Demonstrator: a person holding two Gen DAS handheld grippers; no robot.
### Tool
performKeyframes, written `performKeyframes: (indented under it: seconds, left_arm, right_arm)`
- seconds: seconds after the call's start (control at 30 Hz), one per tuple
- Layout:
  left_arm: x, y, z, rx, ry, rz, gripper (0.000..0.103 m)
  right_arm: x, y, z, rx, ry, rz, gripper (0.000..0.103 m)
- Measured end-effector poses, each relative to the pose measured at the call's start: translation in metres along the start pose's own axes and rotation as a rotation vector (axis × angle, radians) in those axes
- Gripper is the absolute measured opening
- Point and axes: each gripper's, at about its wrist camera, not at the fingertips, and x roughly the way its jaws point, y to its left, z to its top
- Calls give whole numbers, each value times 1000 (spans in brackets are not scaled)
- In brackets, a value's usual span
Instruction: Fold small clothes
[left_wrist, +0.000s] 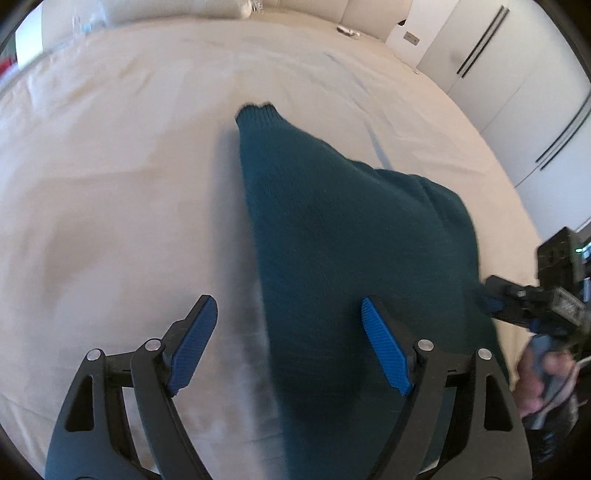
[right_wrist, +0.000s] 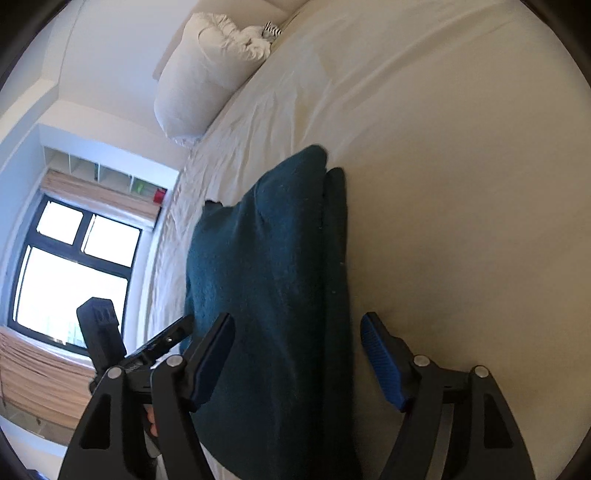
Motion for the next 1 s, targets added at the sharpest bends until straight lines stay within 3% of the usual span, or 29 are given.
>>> performKeyframes:
  seconds: [0.13,0.23,0.37,0.5,0.73,1.0]
  left_arm:
    - [10,11,0,-105,88,-170,62]
    - [19,15,1,-120,113,-194,58]
    - [19,10,3,-117,124,-183,47]
    - [8,-7,6,-49,121,-127,34]
    - [-25,-7,3,-60,85,-137,30]
    - [-123,30,-19,-26,-12,-78,31]
  right_arm:
    - [7,-2,4,29,33,33,73]
    - [11,-4,5,31,54,0,60]
    - [11,-2,5,31,72,-43,40]
    - [9,19,1,-31,52,-140,29]
    - [-11,76,-13,-144,0,-205,25]
    - [-5,156,-53,-246,24,-106,25]
